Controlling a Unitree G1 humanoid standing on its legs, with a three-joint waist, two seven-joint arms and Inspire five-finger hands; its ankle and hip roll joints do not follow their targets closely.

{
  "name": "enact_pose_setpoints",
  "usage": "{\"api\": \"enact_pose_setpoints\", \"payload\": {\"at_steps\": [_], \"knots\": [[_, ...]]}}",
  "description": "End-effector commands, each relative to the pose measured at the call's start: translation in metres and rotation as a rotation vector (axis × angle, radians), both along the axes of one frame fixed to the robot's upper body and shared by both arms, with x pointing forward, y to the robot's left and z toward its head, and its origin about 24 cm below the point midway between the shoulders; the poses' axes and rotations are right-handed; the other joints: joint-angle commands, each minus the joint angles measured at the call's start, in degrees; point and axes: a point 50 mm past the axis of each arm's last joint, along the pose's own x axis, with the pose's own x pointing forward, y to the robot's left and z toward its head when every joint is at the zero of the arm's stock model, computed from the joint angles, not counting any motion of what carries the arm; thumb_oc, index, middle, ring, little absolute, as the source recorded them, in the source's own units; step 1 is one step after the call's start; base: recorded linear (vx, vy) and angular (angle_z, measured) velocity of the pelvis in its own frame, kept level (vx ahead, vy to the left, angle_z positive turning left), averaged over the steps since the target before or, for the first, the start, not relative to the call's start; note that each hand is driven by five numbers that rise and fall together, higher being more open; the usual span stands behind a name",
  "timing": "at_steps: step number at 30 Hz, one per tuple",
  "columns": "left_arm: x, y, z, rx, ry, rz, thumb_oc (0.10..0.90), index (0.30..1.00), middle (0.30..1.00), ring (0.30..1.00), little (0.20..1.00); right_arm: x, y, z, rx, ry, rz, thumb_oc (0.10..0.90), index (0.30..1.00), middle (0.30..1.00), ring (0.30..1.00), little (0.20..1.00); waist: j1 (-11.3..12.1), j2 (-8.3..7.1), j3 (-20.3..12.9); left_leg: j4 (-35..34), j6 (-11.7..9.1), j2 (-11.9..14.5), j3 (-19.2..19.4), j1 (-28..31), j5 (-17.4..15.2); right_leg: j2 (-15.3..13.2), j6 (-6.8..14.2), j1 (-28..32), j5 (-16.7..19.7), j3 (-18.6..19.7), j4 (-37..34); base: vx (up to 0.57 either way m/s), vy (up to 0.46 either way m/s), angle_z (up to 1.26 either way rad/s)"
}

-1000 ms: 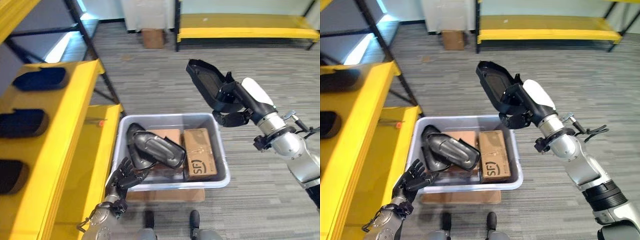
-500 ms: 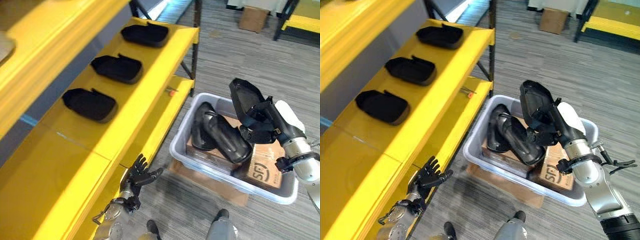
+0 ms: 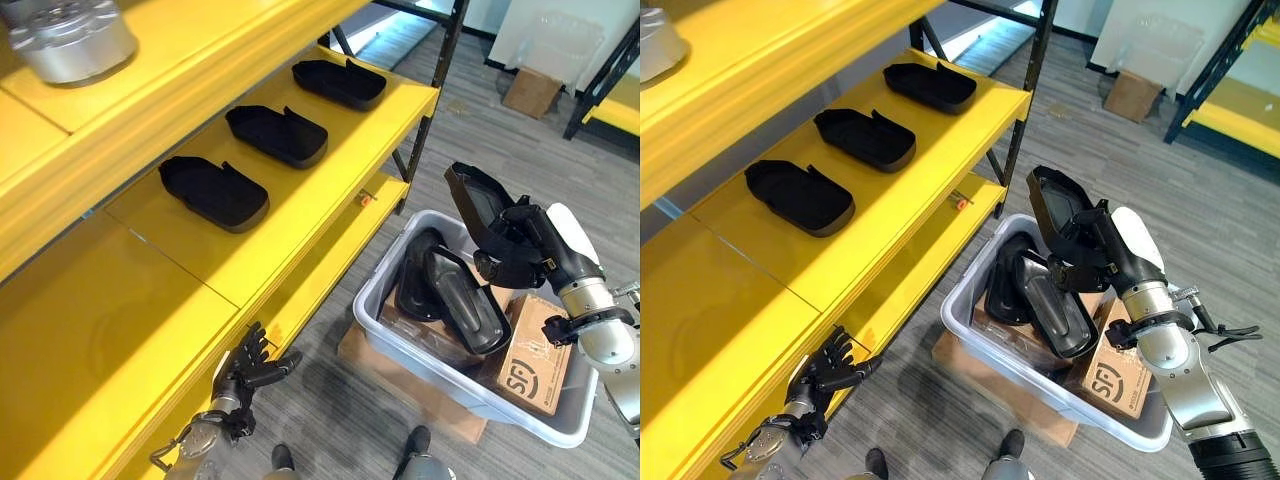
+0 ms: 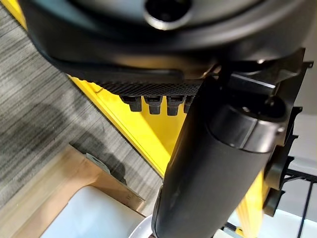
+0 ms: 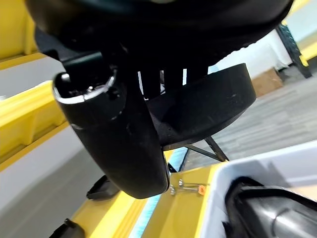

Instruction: Move parts from the plastic box to the shelf.

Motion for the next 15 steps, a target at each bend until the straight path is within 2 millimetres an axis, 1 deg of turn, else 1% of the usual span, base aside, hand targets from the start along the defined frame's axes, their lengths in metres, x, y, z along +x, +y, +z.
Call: {"api": "enact_pose_setpoints", "payload": {"at_steps": [1,2,3,4,6,7,8,9,10,12,14,15], "knots": [[0.021,0.002,0.026,0.017,-0.153,-0.023,0.900,1.000,1.000,1.000,1.000,0.000,0.005,0.070,-0.045,-0.345,0.039,0.400,0.300,0.300,0.300,0.300,0.54,-1.56,-3.94,2.70,-1.55,3.24,0.78,1.53,-5.83,-4.23,5.00,-1.26,0.05,1.29,1.73,-0.01,0.017,0.09],[0.021,0.001,0.026,0.017,-0.152,-0.027,0.900,1.000,1.000,1.000,1.000,0.000,0.006,0.070,-0.049,-0.345,0.043,0.400,0.300,0.300,0.300,0.300,0.92,-1.82,-3.94,2.84,-1.54,3.15,0.63,1.31,-5.89,-4.40,5.16,-1.04,0.31,1.07,1.52,-0.02,0.068,0.06],[0.022,0.002,0.027,0.023,-0.156,-0.032,0.900,1.000,1.000,1.000,1.000,0.001,0.007,0.073,-0.060,-0.347,0.047,0.400,0.300,0.300,0.300,0.300,2.10,-2.70,-3.59,4.29,-1.64,2.81,0.13,0.09,-6.67,-5.21,5.82,-0.23,1.53,-0.08,0.87,-0.03,0.146,0.06],[0.024,0.003,0.030,0.029,-0.165,-0.030,0.900,1.000,1.000,1.000,1.000,0.003,0.009,0.075,-0.062,-0.353,0.054,0.400,0.300,0.300,0.300,0.300,2.08,-3.37,-3.17,6.39,-1.09,2.01,-0.92,-0.97,-8.01,-6.00,6.56,0.53,3.14,-0.86,0.27,-0.03,0.166,0.10],[0.025,0.005,0.033,0.040,-0.180,-0.022,0.900,1.000,1.000,1.000,1.000,0.006,0.014,0.077,-0.068,-0.357,0.068,0.400,0.300,0.300,0.300,0.300,2.55,-3.94,-2.86,7.53,-0.11,0.89,-1.31,-1.29,-9.28,-6.50,7.04,0.71,4.86,-0.43,-0.11,-0.04,0.194,0.31],[0.027,0.008,0.037,0.053,-0.196,-0.010,0.900,1.000,1.000,1.000,1.000,0.012,0.020,0.078,-0.059,-0.360,0.088,0.400,0.300,0.300,0.300,0.300,3.42,-4.81,-2.06,10.23,1.63,-1.05,-1.55,-2.56,-11.68,-8.17,7.74,0.70,7.71,-0.22,-0.48,-0.05,0.204,0.36],[0.027,0.009,0.038,0.053,-0.197,-0.008,0.900,1.000,1.000,1.000,1.000,0.012,0.021,0.079,-0.059,-0.361,0.089,0.400,0.300,0.300,0.300,0.300,3.37,-4.88,-2.02,10.42,1.74,-1.14,-1.53,-2.64,-11.83,-8.27,7.77,0.69,7.84,-0.17,-0.54,-0.08,0.293,0.25],[0.029,0.009,0.041,0.060,-0.214,-0.009,0.900,1.000,1.000,1.000,1.000,0.015,0.023,0.079,-0.053,-0.363,0.092,0.400,0.300,0.300,0.300,0.300,3.92,-5.23,-1.56,12.55,2.71,-2.72,-2.01,-4.06,-13.05,-9.75,8.19,1.00,10.06,-0.25,-0.94,-0.03,0.139,0.05],[0.029,0.009,0.042,0.060,-0.215,-0.009,0.900,1.000,1.000,1.000,1.000,0.015,0.023,0.079,-0.052,-0.363,0.092,0.400,0.300,0.300,0.300,0.300,3.85,-5.30,-1.55,12.79,2.82,-2.82,-2.06,-4.23,-13.20,-9.85,8.22,1.01,10.18,-0.29,-1.01,-0.05,0.202,0.09],[0.031,0.008,0.044,0.067,-0.226,-0.020,0.900,1.000,1.000,1.000,1.000,0.017,0.025,0.080,-0.050,-0.367,0.095,0.400,0.300,0.300,0.300,0.300,4.42,-5.39,-1.16,14.65,3.79,-4.25,-2.57,-5.77,-14.40,-11.53,8.25,1.29,11.97,-0.88,-1.21,-0.03,0.191,0.17],[0.033,0.006,0.046,0.066,-0.236,-0.032,0.900,1.000,1.000,1.000,1.000,0.018,0.025,0.079,-0.047,-0.366,0.086,0.400,0.300,0.300,0.300,0.300,4.45,-5.40,-0.90,17.04,4.82,-5.47,-3.37,-7.39,-15.74,-13.04,8.25,1.58,12.28,-1.28,-0.61,0.00,0.287,0.33],[0.036,0.004,0.048,0.070,-0.245,-0.040,0.900,1.000,1.000,1.000,1.000,0.019,0.025,0.078,-0.045,-0.364,0.084,0.400,0.300,0.300,0.300,0.300,4.08,-4.92,-0.63,17.61,5.82,-6.20,-4.17,-7.67,-16.39,-14.24,8.20,1.08,12.08,0.09,1.99,0.06,0.336,0.37]]}}
